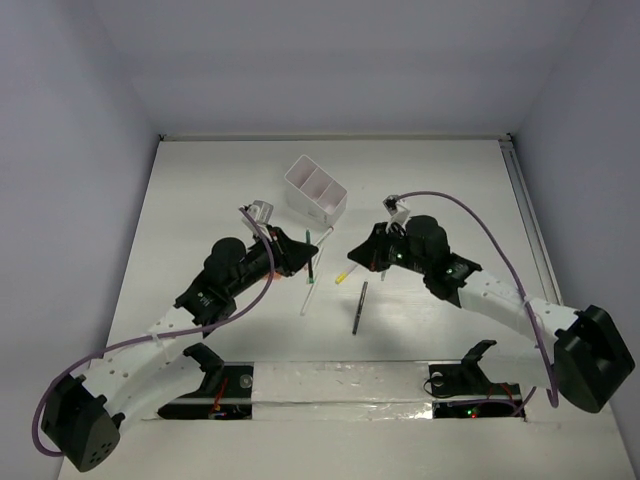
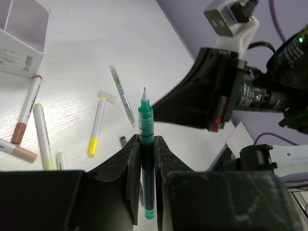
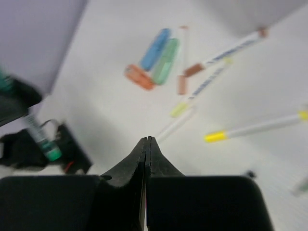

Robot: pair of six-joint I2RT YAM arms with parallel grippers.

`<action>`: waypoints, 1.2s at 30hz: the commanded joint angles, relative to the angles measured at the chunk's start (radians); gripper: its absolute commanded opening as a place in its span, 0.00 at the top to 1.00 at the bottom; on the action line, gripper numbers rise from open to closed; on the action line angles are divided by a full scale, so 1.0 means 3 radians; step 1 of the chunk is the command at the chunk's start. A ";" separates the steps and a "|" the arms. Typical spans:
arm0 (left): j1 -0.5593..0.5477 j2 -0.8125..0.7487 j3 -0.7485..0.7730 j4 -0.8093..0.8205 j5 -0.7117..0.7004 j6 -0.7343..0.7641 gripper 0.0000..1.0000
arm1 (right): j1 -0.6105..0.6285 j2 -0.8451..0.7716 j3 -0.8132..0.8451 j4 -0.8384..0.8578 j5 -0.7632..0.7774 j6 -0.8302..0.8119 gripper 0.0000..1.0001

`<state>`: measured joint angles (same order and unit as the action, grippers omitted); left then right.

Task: Sort the stationery into containers
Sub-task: Close the pen cap on the pen.

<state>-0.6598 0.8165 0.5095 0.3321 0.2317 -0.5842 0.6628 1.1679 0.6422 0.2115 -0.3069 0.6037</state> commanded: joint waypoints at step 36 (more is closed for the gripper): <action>-0.0005 -0.0063 -0.0144 0.0100 0.0158 0.0015 1.00 | -0.0415 0.2146 0.1909 -0.2070 0.1345 -0.1388 0.71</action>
<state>-0.6598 0.7986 0.4698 0.3000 0.2619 -0.5804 0.5457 1.7950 1.1698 -0.4118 0.0658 0.1902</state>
